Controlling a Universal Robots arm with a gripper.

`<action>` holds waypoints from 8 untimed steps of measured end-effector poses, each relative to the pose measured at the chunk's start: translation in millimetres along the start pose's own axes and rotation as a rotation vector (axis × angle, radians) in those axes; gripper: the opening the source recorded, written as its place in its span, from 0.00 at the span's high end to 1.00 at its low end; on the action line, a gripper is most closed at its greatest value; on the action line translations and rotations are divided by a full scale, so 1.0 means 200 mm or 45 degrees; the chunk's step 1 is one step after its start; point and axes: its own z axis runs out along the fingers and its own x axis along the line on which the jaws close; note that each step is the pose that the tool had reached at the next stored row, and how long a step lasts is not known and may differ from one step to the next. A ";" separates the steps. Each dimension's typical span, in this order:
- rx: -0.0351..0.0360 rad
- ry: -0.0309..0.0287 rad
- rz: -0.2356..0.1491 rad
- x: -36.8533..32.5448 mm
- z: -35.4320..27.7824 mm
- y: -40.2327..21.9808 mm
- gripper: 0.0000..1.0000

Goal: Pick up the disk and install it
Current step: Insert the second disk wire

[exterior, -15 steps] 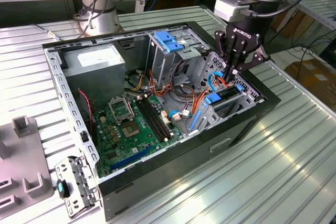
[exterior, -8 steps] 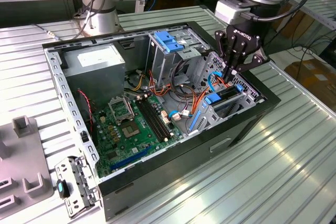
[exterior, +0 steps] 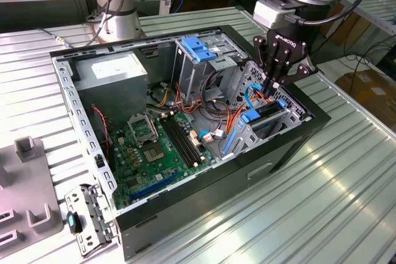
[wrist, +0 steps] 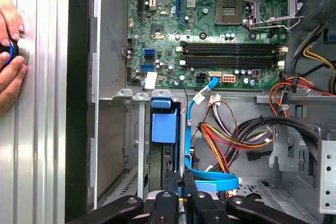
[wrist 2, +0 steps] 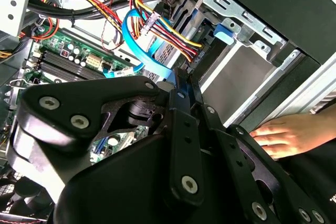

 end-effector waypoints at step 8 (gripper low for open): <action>0.0083 -0.0068 -0.003 0.016 0.003 0.020 0.84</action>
